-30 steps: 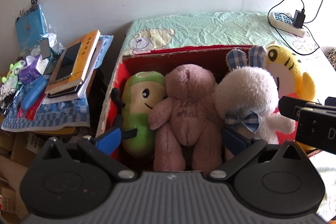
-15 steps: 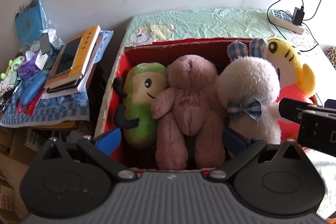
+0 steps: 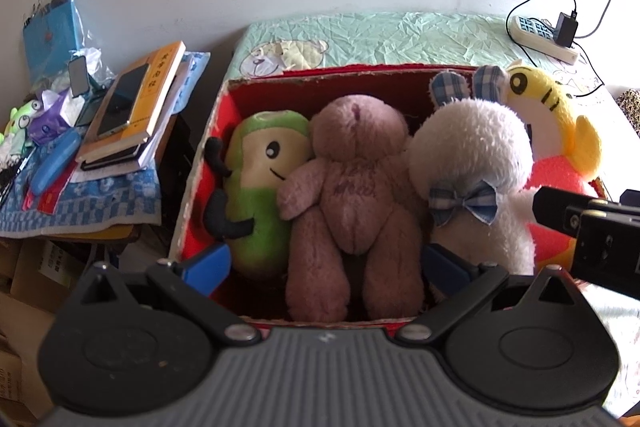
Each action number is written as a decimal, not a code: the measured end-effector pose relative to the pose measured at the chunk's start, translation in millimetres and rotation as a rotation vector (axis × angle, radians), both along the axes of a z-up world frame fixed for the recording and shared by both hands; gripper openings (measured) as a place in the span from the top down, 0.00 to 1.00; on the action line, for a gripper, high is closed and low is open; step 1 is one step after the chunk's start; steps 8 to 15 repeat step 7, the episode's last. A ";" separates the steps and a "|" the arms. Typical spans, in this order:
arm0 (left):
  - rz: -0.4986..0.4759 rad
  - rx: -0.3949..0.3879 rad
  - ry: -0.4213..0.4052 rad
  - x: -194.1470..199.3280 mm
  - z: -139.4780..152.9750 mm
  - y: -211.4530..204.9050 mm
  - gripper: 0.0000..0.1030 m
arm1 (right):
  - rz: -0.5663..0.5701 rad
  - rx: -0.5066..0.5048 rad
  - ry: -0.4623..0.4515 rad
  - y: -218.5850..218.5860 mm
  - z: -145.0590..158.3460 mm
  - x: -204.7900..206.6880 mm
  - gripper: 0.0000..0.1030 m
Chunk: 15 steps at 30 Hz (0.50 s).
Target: Organize objects
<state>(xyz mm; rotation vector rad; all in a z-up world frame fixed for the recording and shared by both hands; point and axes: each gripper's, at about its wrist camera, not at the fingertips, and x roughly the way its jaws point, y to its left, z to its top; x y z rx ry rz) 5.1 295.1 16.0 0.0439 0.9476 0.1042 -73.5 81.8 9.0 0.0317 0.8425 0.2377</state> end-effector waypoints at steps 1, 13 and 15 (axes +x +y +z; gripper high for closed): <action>0.000 0.000 0.000 0.2 -0.4 -0.4 0.01 | 0.000 0.000 0.000 -0.3 0.0 0.1 0.17; -0.014 0.007 -0.031 -1.5 2.1 -5.6 0.01 | 0.000 0.011 -0.003 -4.3 0.1 0.6 0.17; -0.014 0.007 -0.031 -1.5 2.1 -5.6 0.01 | 0.000 0.011 -0.003 -4.3 0.1 0.6 0.17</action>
